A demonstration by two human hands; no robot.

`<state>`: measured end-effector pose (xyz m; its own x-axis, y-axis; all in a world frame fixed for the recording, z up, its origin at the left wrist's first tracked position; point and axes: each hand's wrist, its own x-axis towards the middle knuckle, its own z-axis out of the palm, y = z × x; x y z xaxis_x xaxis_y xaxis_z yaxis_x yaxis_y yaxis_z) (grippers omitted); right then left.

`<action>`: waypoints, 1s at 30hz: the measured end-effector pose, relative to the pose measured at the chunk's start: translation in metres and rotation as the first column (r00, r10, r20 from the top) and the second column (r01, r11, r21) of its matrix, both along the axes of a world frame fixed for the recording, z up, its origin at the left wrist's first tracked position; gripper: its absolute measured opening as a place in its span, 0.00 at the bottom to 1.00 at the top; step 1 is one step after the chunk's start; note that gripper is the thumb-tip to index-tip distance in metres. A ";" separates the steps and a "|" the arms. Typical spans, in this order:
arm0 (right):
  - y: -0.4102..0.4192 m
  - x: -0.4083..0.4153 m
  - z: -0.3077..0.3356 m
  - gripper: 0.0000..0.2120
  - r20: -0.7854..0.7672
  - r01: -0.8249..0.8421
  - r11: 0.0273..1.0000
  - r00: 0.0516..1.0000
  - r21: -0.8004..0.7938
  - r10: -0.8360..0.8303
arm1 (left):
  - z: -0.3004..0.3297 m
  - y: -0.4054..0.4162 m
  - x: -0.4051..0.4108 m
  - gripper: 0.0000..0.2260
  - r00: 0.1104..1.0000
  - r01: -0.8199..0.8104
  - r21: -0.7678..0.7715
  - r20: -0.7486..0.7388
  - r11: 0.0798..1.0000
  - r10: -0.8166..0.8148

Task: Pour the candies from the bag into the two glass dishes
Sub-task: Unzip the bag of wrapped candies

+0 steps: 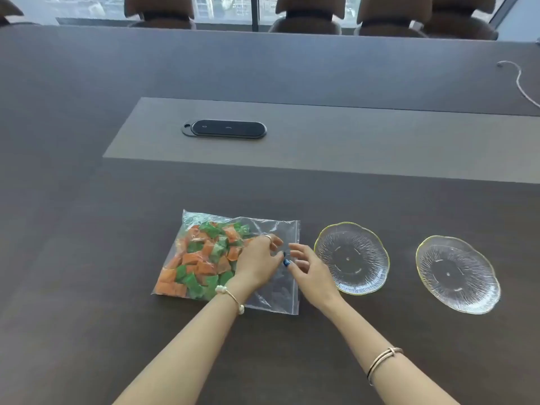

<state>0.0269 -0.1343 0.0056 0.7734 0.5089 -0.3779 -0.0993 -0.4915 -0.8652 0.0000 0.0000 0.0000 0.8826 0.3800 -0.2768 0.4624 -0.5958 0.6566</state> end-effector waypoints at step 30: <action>0.026 0.009 -0.012 0.11 -0.023 0.284 0.953 0.957 -0.111 -0.288 | -0.007 0.004 0.020 0.07 0.982 -0.169 -0.123 -0.106 0.978 0.157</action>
<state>0.0363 -0.1083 -0.0069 0.8645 0.2247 -0.4495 -0.2809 -0.5257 -0.8030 0.0198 0.0037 -0.0072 0.7788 0.4714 -0.4138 0.6106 -0.4188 0.6721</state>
